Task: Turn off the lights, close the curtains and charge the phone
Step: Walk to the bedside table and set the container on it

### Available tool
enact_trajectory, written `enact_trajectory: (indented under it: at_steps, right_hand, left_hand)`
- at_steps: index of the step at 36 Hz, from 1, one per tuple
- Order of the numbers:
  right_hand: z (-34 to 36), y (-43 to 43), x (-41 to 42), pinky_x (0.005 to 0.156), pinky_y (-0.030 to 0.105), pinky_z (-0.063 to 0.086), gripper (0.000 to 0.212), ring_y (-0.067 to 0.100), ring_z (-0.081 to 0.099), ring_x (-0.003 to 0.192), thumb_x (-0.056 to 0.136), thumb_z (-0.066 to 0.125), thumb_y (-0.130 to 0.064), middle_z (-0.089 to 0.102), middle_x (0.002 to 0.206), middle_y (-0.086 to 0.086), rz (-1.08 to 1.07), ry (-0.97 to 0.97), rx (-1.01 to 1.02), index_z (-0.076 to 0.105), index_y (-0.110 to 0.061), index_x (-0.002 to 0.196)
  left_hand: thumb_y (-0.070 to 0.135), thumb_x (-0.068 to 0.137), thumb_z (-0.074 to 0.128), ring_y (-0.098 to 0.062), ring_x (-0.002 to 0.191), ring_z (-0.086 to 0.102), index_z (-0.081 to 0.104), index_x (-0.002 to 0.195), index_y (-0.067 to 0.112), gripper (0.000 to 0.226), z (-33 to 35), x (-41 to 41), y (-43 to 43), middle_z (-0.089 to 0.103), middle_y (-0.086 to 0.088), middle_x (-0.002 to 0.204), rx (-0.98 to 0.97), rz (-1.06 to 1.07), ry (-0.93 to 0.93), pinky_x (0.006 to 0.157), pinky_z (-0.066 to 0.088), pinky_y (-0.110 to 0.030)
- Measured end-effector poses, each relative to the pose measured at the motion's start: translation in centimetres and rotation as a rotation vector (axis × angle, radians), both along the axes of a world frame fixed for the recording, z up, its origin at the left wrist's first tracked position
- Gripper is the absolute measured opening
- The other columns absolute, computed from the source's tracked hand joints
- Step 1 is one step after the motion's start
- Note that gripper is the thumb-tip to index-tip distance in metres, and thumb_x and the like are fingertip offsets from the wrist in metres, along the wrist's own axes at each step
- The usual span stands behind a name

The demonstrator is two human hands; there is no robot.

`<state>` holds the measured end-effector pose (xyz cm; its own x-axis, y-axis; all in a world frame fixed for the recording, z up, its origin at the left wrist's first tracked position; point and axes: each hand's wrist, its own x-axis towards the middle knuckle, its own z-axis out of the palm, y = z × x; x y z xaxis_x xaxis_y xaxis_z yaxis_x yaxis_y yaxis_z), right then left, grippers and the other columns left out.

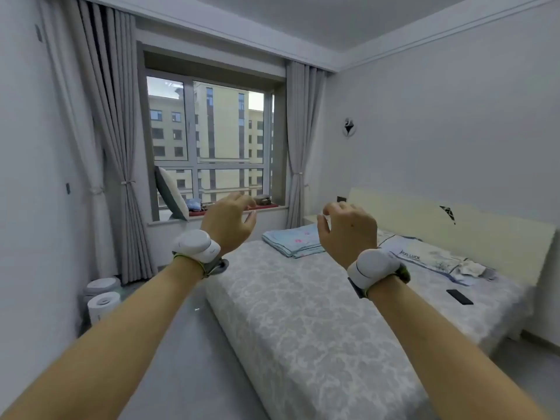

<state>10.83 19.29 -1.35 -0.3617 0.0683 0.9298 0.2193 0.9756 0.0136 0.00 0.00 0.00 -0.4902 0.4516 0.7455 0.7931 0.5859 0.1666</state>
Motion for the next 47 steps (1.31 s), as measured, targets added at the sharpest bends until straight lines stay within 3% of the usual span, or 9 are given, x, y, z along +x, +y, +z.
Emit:
enact_trajectory:
  at_steps: [5, 8, 12, 17, 22, 26, 31, 38, 47]
  right_hand:
    - [-1.1, -1.5, -5.0, 0.045, 0.019, 0.028, 0.024, 0.015, 0.033, 0.042, 0.076, 0.059, -0.026, 0.057, 0.047, 0.004, 0.013, -0.062, -0.027, 0.059, -0.012, 0.056]
    - [-1.5, -2.1, -7.9, 0.044, 0.021, 0.033, 0.024, 0.017, 0.037, 0.043, 0.079, 0.064, -0.023, 0.06, 0.051, 0.005, 0.015, -0.116, -0.05, 0.06, -0.011, 0.059]
    - [-1.9, -3.3, -13.3, 0.053, 0.028, 0.045, 0.026, 0.022, 0.05, 0.053, 0.088, 0.055, -0.027, 0.065, 0.064, 0.008, 0.047, -0.217, -0.09, 0.063, -0.009, 0.071]
    - [-2.4, -4.6, -21.6, 0.059, 0.025, 0.033, 0.032, 0.021, 0.047, 0.06, 0.093, 0.045, -0.031, 0.062, 0.07, 0.006, 0.043, -0.314, -0.128, 0.064, -0.011, 0.078]
    - [-4.0, -5.2, -30.6, 0.06, 0.025, 0.035, 0.034, 0.025, 0.049, 0.065, 0.093, 0.042, -0.031, 0.067, 0.08, 0.008, 0.02, -0.448, -0.208, 0.065, -0.01, 0.081]
    - [-5.1, -5.4, -35.1, 0.059, 0.027, 0.038, 0.031, 0.025, 0.051, 0.065, 0.093, 0.042, -0.031, 0.06, 0.074, 0.006, 0.018, -0.477, -0.228, 0.06, -0.012, 0.077]
    - [-5.3, -5.1, -43.2, 0.059, 0.028, 0.034, 0.029, 0.024, 0.045, 0.064, 0.093, 0.041, -0.029, 0.049, 0.069, 0.003, 0.041, -0.521, -0.216, 0.048, -0.014, 0.068]
    - [-6.7, -3.2, -54.2, 0.057, 0.028, 0.034, 0.03, 0.027, 0.045, 0.062, 0.092, 0.041, -0.027, 0.053, 0.069, 0.006, 0.101, -0.559, -0.205, 0.05, -0.012, 0.069]
    - [-5.9, 1.1, -71.7, 0.057, 0.025, 0.036, 0.028, 0.026, 0.047, 0.063, 0.093, 0.042, -0.027, 0.054, 0.07, 0.003, 0.189, -0.626, -0.189, 0.053, -0.014, 0.071]
  left_hand:
    - [0.022, 0.089, 0.054, -0.025, 0.089, 0.062, 0.062, 0.108, 0.009, 0.025, -0.9, -4.4, -1.4, 0.065, -0.009, 0.103, 0.011, 0.053, -0.05, 0.082, 0.054, -0.039]
    - [0.023, 0.089, 0.053, -0.024, 0.089, 0.061, 0.062, 0.107, 0.009, 0.025, -1.4, -7.3, -2.0, 0.065, -0.009, 0.105, 0.0, 0.057, -0.068, 0.082, 0.054, -0.037]
    - [0.026, 0.089, 0.053, -0.022, 0.093, 0.059, 0.06, 0.111, 0.011, 0.027, -1.9, -13.0, -3.3, 0.064, -0.007, 0.109, -0.034, 0.086, -0.093, 0.085, 0.051, -0.032]
    - [0.025, 0.089, 0.053, -0.013, 0.083, 0.052, 0.061, 0.109, 0.013, 0.024, -2.1, -20.8, -5.6, 0.065, -0.005, 0.107, -0.076, 0.113, -0.154, 0.079, 0.047, -0.027]
    - [0.028, 0.09, 0.051, -0.016, 0.084, 0.056, 0.058, 0.112, 0.015, 0.026, -3.2, -29.1, -7.7, 0.065, -0.004, 0.104, -0.101, 0.152, -0.201, 0.081, 0.049, -0.031]
    - [0.029, 0.091, 0.05, -0.017, 0.084, 0.056, 0.059, 0.113, 0.016, 0.027, -3.6, -34.2, -8.1, 0.065, -0.003, 0.103, -0.093, 0.18, -0.215, 0.078, 0.045, -0.027]
    - [0.029, 0.091, 0.05, -0.02, 0.089, 0.06, 0.061, 0.11, 0.014, 0.027, -4.4, -42.3, -6.6, 0.066, -0.005, 0.104, -0.079, 0.188, -0.288, 0.081, 0.048, -0.03]
    - [0.027, 0.091, 0.051, -0.025, 0.094, 0.061, 0.065, 0.103, 0.012, 0.024, -6.7, -52.1, -3.8, 0.065, -0.008, 0.108, -0.092, 0.2, -0.335, 0.086, 0.051, -0.037]
    - [0.029, 0.091, 0.047, -0.025, 0.094, 0.061, 0.066, 0.1, 0.013, 0.026, -5.8, -67.7, 0.8, 0.066, -0.006, 0.105, -0.067, 0.285, -0.35, 0.072, 0.041, -0.026]
